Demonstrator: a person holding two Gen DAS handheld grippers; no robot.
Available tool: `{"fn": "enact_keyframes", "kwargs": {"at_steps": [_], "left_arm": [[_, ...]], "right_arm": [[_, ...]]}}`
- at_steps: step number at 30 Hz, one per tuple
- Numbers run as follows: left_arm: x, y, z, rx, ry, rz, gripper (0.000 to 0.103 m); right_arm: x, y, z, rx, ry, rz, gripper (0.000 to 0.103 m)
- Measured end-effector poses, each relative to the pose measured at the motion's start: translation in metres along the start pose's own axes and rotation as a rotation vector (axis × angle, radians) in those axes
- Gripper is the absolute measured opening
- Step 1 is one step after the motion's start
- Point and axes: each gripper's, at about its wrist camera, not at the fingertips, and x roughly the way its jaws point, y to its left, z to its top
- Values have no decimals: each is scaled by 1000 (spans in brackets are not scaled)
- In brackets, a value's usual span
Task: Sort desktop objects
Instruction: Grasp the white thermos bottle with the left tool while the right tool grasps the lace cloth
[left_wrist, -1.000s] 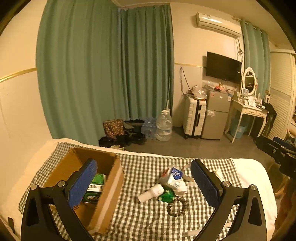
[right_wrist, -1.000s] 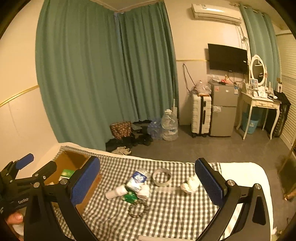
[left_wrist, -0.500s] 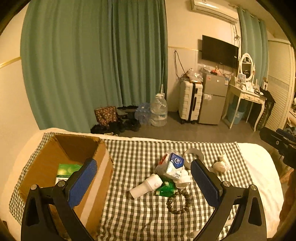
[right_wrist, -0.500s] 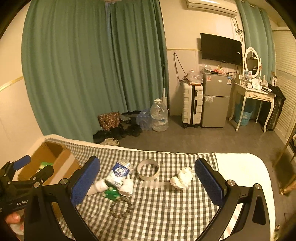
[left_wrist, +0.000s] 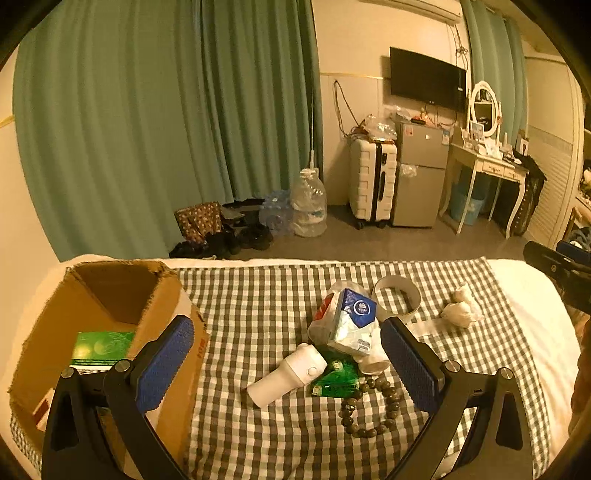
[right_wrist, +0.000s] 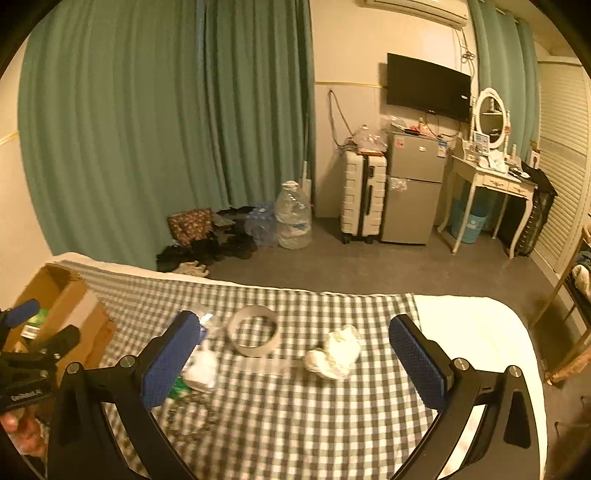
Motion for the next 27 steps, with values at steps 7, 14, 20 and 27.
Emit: {"fn": "enact_keyframes", "kwargs": {"at_steps": [7, 14, 20, 27], "left_arm": [[36, -3, -13, 11, 56, -19, 103], [69, -1, -25, 18, 91, -33, 103], [96, 2, -42, 19, 117, -41, 103], [124, 12, -59, -6, 170, -51, 103]], "right_arm": [[48, -18, -17, 23, 66, 1, 103], [87, -27, -40, 77, 104, -51, 103], [120, -43, -54, 122, 127, -86, 103], [144, -40, -55, 110, 115, -122, 103]]}}
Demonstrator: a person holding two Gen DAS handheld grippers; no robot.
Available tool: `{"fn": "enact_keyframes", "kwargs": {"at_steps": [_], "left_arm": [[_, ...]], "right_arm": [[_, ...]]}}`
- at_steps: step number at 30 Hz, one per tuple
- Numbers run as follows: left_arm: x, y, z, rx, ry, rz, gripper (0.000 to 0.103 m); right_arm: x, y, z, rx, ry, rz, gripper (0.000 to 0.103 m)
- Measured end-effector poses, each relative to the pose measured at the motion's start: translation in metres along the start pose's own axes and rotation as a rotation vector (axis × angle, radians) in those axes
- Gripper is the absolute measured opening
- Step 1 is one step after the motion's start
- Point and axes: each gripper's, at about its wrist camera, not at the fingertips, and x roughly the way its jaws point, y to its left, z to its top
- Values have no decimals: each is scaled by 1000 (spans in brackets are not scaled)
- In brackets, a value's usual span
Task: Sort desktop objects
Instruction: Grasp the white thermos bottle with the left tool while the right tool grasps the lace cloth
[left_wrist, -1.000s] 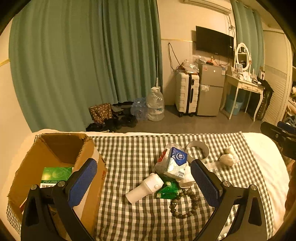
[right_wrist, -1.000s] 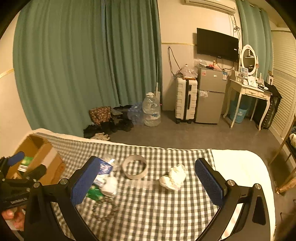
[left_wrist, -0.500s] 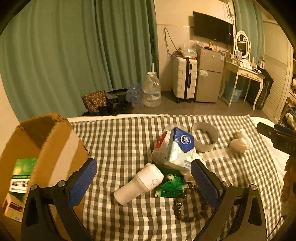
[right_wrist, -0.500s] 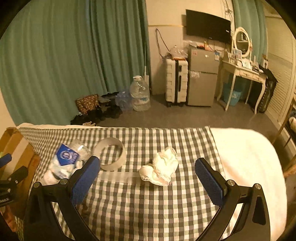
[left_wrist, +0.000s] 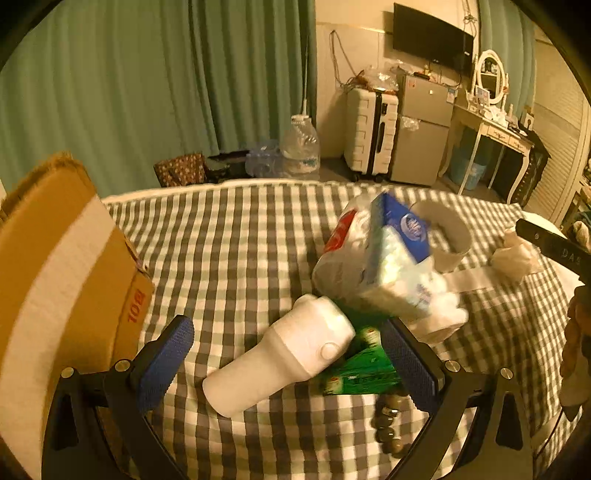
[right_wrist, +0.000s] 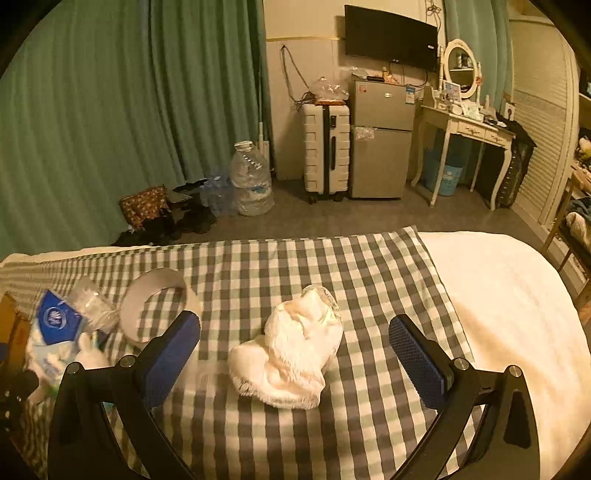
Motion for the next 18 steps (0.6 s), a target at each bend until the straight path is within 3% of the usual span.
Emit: {"fn": "enact_keyframes", "kwargs": {"at_steps": [4, 8, 11, 13, 14, 15, 16, 18], "left_arm": [[12, 10, -2, -33, 22, 5, 103], [26, 12, -7, -24, 83, -14, 103], [28, 14, -18, -15, 93, -8, 103], [29, 19, -23, -27, 96, -34, 101], [28, 21, -25, -32, 97, -46, 97], [28, 21, -26, -30, 98, -52, 86], [26, 21, -27, -19, 106, -55, 68], [23, 19, -32, 9, 110, -32, 55]], "right_arm": [[8, 2, -4, -9, 20, -6, 102], [12, 2, -7, 2, 63, 19, 94], [20, -3, -12, 12, 122, 16, 59], [26, -6, -16, 34, 157, 37, 48], [27, -8, -18, 49, 169, 51, 45], [28, -11, -19, 64, 178, 61, 44], [28, -13, -20, 77, 182, 68, 39], [24, -15, -20, 83, 181, 70, 33]]}}
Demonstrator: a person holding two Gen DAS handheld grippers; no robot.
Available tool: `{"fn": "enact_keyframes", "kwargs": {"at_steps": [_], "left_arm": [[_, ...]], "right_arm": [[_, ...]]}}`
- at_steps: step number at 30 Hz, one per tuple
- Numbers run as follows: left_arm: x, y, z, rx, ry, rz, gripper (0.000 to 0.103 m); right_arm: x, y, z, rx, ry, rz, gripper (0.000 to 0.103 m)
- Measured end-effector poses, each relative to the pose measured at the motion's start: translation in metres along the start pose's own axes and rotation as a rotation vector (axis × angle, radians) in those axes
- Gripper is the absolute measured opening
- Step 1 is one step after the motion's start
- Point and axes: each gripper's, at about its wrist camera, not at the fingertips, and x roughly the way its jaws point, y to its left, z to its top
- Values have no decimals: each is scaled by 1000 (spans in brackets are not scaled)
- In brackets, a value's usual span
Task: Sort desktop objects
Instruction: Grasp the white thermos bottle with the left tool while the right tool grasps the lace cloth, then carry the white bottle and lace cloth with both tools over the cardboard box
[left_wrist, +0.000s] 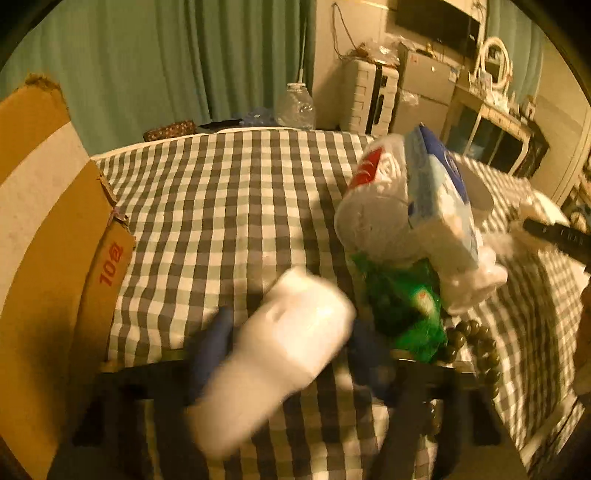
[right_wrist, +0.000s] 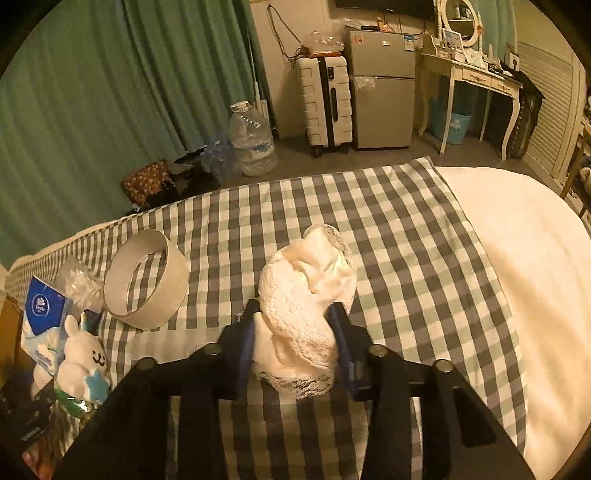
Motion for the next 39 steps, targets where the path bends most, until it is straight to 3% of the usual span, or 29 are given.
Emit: {"fn": "enact_keyframes", "kwargs": {"at_steps": [2, 8, 22, 28, 39], "left_arm": [[-4, -1, -2, 10, -2, -1, 54], [-18, -8, 4, 11, -6, 3, 54], [-73, -25, 32, 40, -142, 51, 53], [-116, -23, 46, -10, -228, 48, 53], [-192, -19, 54, -61, -373, 90, 53]], "right_arm": [[-3, 1, 0, -15, 0, -4, 23], [-15, 4, 0, -21, -9, 19, 12], [-63, 4, 17, 5, -123, 68, 11], [-97, 19, 27, -64, -231, 1, 11], [-166, 31, 38, -100, -361, 32, 11]]}}
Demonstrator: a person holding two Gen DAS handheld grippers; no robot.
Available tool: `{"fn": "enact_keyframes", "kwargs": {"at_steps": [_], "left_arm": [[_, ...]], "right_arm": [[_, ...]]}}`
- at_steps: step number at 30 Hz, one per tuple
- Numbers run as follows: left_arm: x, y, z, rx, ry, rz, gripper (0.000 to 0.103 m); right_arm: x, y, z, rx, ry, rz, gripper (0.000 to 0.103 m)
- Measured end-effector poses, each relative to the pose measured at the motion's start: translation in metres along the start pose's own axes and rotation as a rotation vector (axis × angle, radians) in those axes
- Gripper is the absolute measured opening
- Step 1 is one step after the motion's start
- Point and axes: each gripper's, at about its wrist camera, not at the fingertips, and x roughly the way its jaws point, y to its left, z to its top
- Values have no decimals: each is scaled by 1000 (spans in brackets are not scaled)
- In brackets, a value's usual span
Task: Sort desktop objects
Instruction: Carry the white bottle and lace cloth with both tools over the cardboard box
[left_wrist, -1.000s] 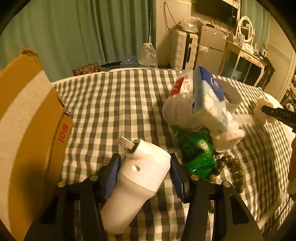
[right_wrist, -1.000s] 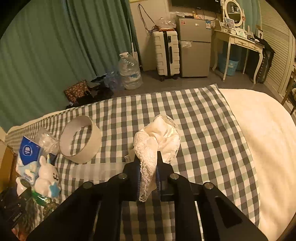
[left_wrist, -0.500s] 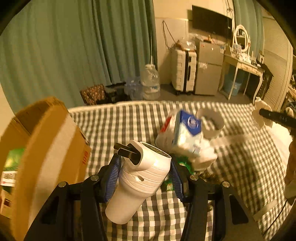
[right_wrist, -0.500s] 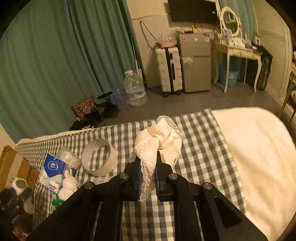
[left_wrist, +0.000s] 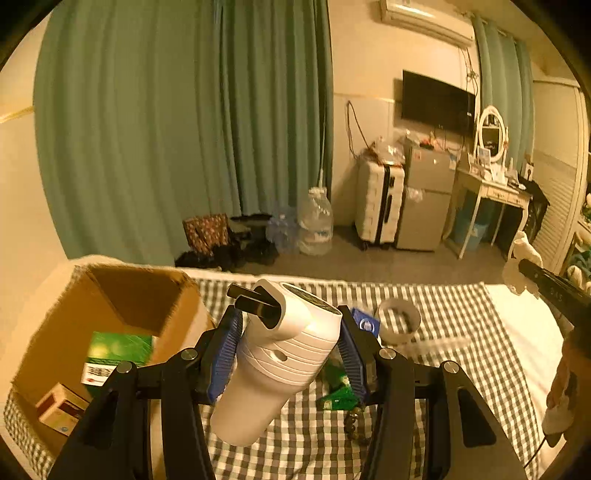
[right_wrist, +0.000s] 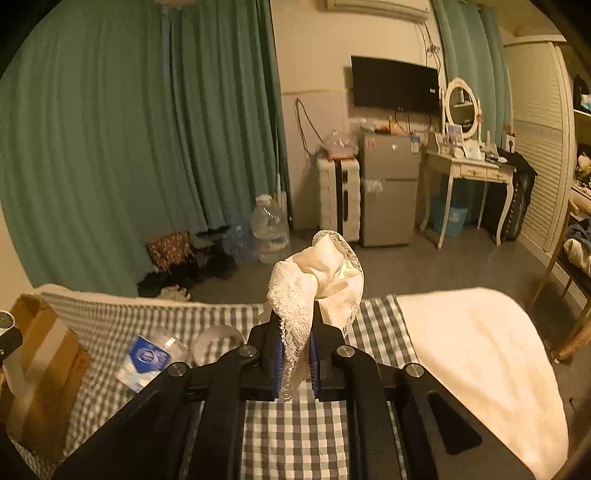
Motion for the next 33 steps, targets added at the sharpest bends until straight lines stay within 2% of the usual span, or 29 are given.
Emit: {"fn": "enact_keyframes", "kwargs": {"at_steps": [5, 9, 12, 19, 26, 33], "left_arm": [[-25, 11, 6, -22, -34, 26, 53], [-49, 21, 15, 5, -84, 52, 53], [-64, 37, 21, -34, -119, 65, 53], [-80, 80, 20, -83, -152, 115, 53], [-86, 96, 20, -62, -139, 111, 53], [-95, 121, 21, -73, -157, 158, 53]], "right_arm": [[-28, 11, 15, -8, -61, 35, 11], [-51, 24, 22, 2, -116, 84, 11], [-67, 36, 25, -7, -143, 128, 11], [-85, 75, 24, -57, -155, 208, 11], [-106, 114, 21, -127, -193, 272, 11], [-109, 133, 19, -130, -180, 336, 11]]}}
